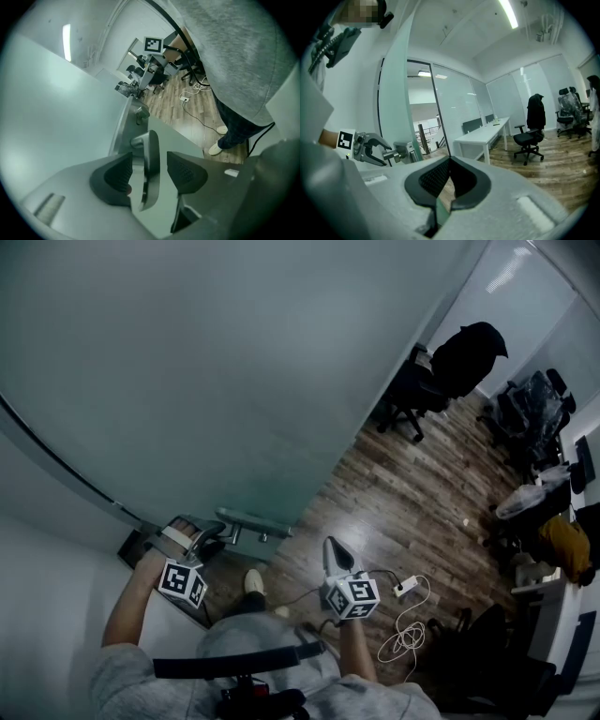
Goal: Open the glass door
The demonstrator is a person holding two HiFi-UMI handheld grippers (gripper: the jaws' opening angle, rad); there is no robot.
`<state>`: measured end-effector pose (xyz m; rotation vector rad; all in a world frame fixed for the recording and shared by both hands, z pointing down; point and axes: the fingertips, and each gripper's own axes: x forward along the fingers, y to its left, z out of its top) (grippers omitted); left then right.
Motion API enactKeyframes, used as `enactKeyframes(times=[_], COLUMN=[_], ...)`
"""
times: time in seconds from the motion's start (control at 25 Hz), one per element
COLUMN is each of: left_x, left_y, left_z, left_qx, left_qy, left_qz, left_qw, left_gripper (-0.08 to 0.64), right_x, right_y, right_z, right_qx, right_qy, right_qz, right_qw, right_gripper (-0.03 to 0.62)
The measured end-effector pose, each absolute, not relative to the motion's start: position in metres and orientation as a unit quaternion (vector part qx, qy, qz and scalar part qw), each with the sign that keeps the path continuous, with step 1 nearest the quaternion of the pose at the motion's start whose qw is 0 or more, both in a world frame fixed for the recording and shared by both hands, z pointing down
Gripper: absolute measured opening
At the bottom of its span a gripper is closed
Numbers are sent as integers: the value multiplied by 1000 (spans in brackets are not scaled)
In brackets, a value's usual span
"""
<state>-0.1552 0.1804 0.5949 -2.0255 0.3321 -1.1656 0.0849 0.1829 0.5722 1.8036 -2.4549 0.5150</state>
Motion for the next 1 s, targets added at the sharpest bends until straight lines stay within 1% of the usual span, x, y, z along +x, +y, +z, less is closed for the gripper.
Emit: enactKeyframes(times=[0.12,0.24,0.48,0.64,0.8,0.92,1.0], left_x=[-157,-155,-142,-131,-121,-117,-114], left_y=[186,192,199,201,200,201,205], left_z=[581,571,533,522,500,482,477], left_qx=[-809,-839,-897,-919,-934,-937,-935], left_qy=[146,167,210,243,284,313,332], left_qz=[-442,-412,-313,-256,-177,-126,-97], left_qw=[359,314,229,175,123,94,81], left_gripper=[240,236,219,176,135,101,95], right_x=[87,89,86,85,83,79,80], right_y=[184,185,186,193,202,210,216], right_z=[571,576,569,566,561,554,548], right_qx=[585,586,584,585,583,583,587], right_qy=[-794,-793,-794,-794,-795,-796,-795], right_qz=[166,166,165,166,168,162,154], right_qw=[24,23,19,12,5,2,1], right_gripper=[2,2,2,2,2,2,2])
